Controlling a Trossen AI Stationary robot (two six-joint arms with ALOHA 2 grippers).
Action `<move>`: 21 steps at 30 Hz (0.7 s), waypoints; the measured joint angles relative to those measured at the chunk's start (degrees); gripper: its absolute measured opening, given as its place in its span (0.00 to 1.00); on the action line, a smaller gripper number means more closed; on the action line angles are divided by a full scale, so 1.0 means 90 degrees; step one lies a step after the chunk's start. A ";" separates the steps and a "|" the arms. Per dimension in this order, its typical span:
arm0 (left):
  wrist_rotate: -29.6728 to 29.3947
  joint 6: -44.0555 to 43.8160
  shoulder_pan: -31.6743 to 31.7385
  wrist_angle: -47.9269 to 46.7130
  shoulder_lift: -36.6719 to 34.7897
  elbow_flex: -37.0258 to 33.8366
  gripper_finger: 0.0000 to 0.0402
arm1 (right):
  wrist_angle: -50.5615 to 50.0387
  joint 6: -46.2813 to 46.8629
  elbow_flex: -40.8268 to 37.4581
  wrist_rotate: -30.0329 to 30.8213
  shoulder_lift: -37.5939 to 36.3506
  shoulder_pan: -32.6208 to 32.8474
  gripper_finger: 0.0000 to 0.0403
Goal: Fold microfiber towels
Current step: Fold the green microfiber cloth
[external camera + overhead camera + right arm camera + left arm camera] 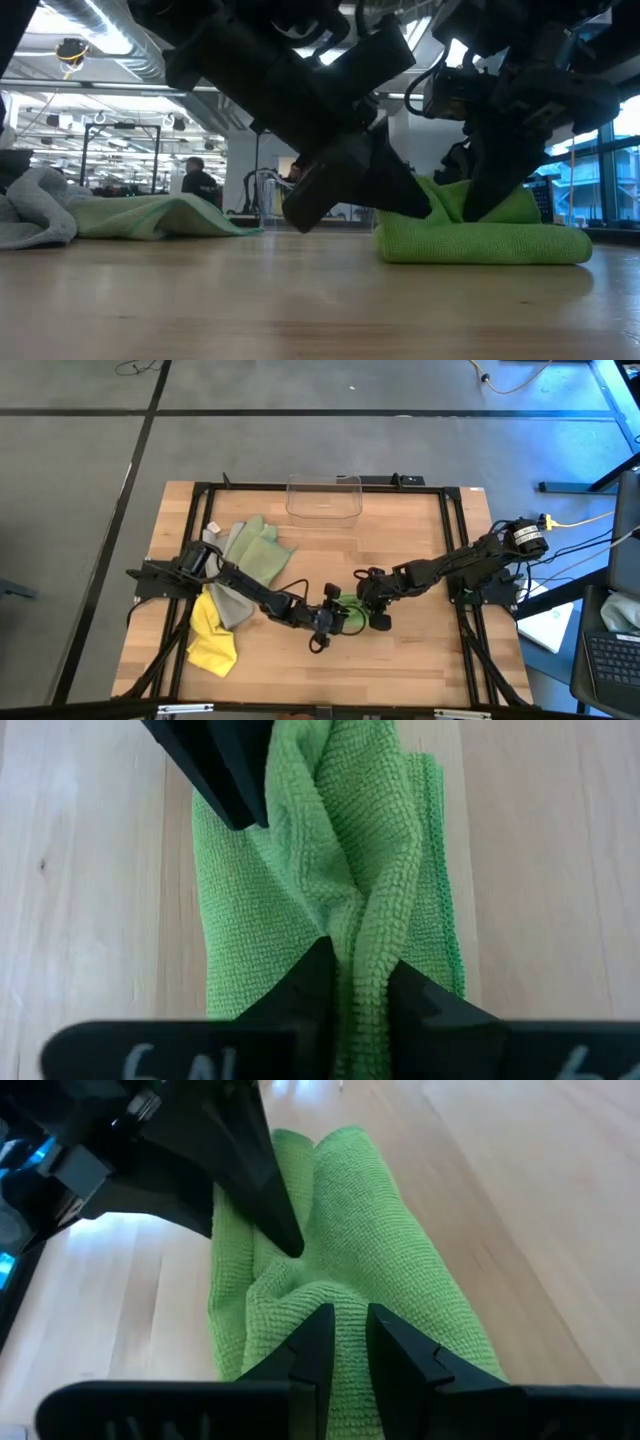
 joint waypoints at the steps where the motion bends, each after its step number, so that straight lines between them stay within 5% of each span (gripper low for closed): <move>1: -0.0003 -0.0013 0.0008 0.0001 0.0000 0.0000 0.14 | 0.0006 0.0002 0.0000 0.0000 0.0000 0.0000 0.15; 10: 0.0281 -0.0330 0.0151 -0.0037 0.0000 -0.0019 0.14 | -0.0209 0.0354 0.0207 0.0000 -0.0051 0.0020 0.24; 21: 0.0304 -0.0352 0.0154 -0.0039 0.0000 -0.0022 0.14 | -0.2202 0.0160 0.1726 0.0003 -0.0053 0.0022 0.44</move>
